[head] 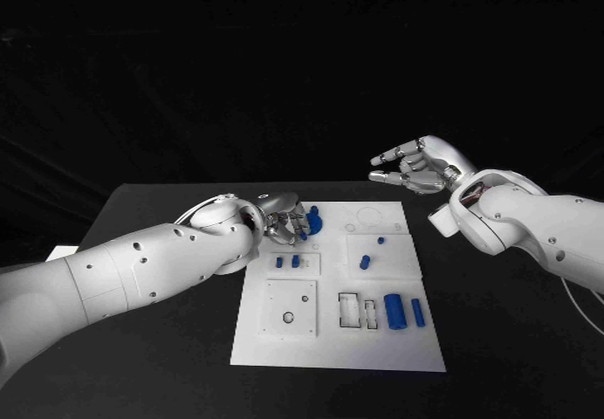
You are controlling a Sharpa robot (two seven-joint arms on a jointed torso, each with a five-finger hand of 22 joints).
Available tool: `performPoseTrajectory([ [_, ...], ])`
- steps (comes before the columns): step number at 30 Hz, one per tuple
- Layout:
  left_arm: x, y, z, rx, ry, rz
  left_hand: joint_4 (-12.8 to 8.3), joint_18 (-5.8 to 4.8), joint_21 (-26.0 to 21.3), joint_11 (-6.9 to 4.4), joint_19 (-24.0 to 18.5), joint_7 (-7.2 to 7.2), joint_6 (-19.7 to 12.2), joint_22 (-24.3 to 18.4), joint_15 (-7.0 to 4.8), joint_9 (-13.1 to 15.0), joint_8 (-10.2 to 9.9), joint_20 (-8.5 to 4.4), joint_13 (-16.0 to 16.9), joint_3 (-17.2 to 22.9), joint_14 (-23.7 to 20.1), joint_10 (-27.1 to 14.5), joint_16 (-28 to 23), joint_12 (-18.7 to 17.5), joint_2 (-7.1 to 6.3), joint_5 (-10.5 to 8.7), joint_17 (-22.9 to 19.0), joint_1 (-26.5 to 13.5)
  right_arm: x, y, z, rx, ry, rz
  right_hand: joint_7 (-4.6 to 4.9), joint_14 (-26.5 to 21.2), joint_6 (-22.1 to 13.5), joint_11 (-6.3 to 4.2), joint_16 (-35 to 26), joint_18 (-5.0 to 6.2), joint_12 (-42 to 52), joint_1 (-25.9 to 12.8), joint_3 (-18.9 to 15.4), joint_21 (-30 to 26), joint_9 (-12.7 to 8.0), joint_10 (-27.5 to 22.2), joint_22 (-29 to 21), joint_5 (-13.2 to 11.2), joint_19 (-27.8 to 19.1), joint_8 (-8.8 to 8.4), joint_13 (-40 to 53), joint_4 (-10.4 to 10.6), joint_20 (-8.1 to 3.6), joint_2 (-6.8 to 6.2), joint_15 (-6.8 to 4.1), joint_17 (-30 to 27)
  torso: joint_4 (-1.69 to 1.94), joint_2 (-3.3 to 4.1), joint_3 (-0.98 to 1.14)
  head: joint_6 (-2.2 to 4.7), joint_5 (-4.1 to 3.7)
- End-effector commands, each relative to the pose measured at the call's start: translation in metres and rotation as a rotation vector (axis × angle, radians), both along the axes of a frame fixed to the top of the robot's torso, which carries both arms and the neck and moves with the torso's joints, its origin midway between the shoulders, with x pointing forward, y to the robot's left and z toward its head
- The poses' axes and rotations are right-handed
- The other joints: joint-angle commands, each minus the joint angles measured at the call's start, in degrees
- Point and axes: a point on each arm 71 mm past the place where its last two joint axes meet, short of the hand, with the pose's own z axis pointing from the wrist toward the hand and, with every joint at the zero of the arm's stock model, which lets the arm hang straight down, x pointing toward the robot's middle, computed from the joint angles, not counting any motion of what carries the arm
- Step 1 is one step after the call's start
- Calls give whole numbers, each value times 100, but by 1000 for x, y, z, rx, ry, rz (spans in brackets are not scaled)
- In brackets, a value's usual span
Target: Assemble the parts on the task board
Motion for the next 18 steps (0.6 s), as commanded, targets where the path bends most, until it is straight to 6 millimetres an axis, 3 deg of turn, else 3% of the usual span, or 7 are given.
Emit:
performPoseTrajectory([
  [1,-1,5,2,-68,34,32,-1,-77,31,-8,55,-6,47,7,-19,2,-33,2,5,42,143,48,26,-29,1,32,-9,-58,0,1,-1,-3,4,15,-6,436,-31,-17,-30,51,-35,-25,-25,-25,3,-33,-2,27,-36,4,421,-3,0,10,6,739,18,-4,-5,5,2],
  [4,-2,13,1,-64,51,46,-4,-77,32,-8,55,-7,51,9,-19,3,-36,3,7,42,142,53,25,-37,-7,31,-14,-74,-1,0,-1,-3,5,15,-6,436,-31,-17,-30,51,-35,-25,-25,-25,3,-33,-2,27,-36,4,421,-3,0,10,6,739,20,-3,-11,-8,-3],
  [10,-1,27,-2,-49,87,69,-4,-76,32,-12,52,-16,70,16,-20,6,-51,4,12,24,140,76,31,-73,-34,22,-25,-167,-1,0,-2,-3,6,15,-6,436,-31,-17,-30,51,-35,-25,-25,-25,3,-33,-2,27,-36,4,421,-3,0,10,6,739,6,-3,-3,-3,8],
  [18,1,33,-7,-38,110,88,6,-72,13,-17,46,-25,78,1,-23,7,-62,5,15,2,136,87,29,-97,-47,20,-45,-232,-1,1,-2,-3,7,16,-6,436,-31,-17,-30,51,-35,-25,-25,-25,3,-33,-2,27,-36,4,421,-3,0,10,6,739,4,1,-4,-12,31],
])
